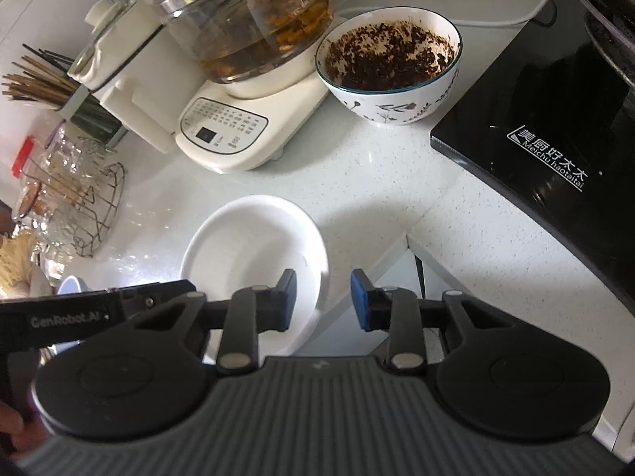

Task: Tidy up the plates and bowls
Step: 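Close both grippers on the rim of the small white dish, then lift the small white dish and carry it onto the nested bowls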

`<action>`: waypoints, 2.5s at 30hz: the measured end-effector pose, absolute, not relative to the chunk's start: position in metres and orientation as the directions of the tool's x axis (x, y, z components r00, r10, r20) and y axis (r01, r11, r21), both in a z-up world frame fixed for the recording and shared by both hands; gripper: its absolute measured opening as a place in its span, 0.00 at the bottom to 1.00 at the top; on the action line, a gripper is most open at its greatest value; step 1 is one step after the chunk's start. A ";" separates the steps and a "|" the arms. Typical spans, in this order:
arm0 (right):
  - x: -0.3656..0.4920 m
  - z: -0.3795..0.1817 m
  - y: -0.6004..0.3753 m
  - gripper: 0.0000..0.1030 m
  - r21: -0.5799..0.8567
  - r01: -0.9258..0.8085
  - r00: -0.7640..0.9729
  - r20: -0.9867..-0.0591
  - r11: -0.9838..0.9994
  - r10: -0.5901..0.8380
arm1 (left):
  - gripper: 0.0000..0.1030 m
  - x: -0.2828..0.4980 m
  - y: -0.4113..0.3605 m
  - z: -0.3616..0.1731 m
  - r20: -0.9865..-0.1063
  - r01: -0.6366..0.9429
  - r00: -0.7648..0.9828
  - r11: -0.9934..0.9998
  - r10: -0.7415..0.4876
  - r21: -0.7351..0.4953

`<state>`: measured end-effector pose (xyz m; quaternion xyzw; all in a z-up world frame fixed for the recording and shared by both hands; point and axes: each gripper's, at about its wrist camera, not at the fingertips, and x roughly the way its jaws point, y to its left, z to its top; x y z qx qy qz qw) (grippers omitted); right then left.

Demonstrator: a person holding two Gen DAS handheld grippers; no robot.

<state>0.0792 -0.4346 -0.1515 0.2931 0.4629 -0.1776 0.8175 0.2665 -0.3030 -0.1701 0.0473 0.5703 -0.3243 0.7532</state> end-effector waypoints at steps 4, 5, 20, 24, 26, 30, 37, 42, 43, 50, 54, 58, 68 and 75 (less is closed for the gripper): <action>0.082 -0.157 -0.441 0.22 0.328 0.558 0.499 -0.866 0.763 0.007 | 0.22 0.266 -0.307 -0.176 -0.896 0.527 0.141 0.798 -0.421 -0.292; 0.084 -0.157 -0.442 0.21 0.332 0.554 0.499 -0.866 0.763 0.015 | 0.19 0.266 -0.308 -0.178 -0.897 0.522 0.141 0.802 -0.418 -0.291; 0.089 -0.152 -0.454 0.09 0.360 0.470 0.514 -0.854 0.806 0.082 | 0.08 0.262 -0.314 -0.176 -0.901 0.451 0.168 0.844 -0.401 -0.292; 0.091 -0.141 -0.455 0.09 0.369 0.444 0.530 -0.843 0.817 0.093 | 0.08 0.259 -0.307 -0.167 -0.892 0.424 0.184 0.852 -0.413 -0.307; 0.094 -0.133 -0.455 0.09 0.376 0.431 0.540 -0.836 0.820 0.099 | 0.08 0.257 -0.303 -0.160 -0.887 0.415 0.201 0.856 -0.416 -0.308; 0.100 -0.117 -0.450 0.09 0.366 0.400 0.560 -0.823 0.840 0.092 | 0.08 0.256 -0.292 -0.146 -0.871 0.396 0.223 0.857 -0.437 -0.329; 0.109 -0.092 -0.432 0.09 0.380 0.350 0.596 -0.796 0.856 0.109 | 0.08 0.259 -0.264 -0.112 -0.842 0.371 0.274 0.859 -0.465 -0.354; 0.118 -0.075 -0.416 0.09 0.395 0.314 0.622 -0.773 0.863 0.128 | 0.08 0.261 -0.241 -0.088 -0.819 0.371 0.318 0.857 -0.478 -0.357; 0.120 -0.071 -0.411 0.09 0.396 0.302 0.626 -0.768 0.867 0.133 | 0.08 0.261 -0.236 -0.084 -0.814 0.368 0.330 0.859 -0.477 -0.355; 0.143 -0.056 -0.377 0.09 0.402 0.224 0.642 -0.746 0.888 0.176 | 0.08 0.262 -0.190 -0.061 -0.786 0.320 0.398 0.875 -0.473 -0.364; 0.162 -0.048 -0.351 0.09 0.399 0.162 0.647 -0.734 0.903 0.209 | 0.08 0.262 -0.158 -0.053 -0.776 0.274 0.445 0.893 -0.447 -0.357; 0.183 -0.045 -0.321 0.09 0.389 0.092 0.636 -0.731 0.917 0.246 | 0.08 0.263 -0.125 -0.050 -0.769 0.210 0.488 0.910 -0.414 -0.357; 0.217 -0.070 -0.249 0.09 0.345 -0.036 0.554 -0.774 0.938 0.306 | 0.08 0.263 -0.054 -0.078 -0.800 0.054 0.513 0.941 -0.313 -0.334; 0.225 -0.095 -0.224 0.09 0.324 -0.088 0.499 -0.804 0.942 0.323 | 0.09 0.261 -0.030 -0.113 -0.836 -0.020 0.476 0.948 -0.271 -0.319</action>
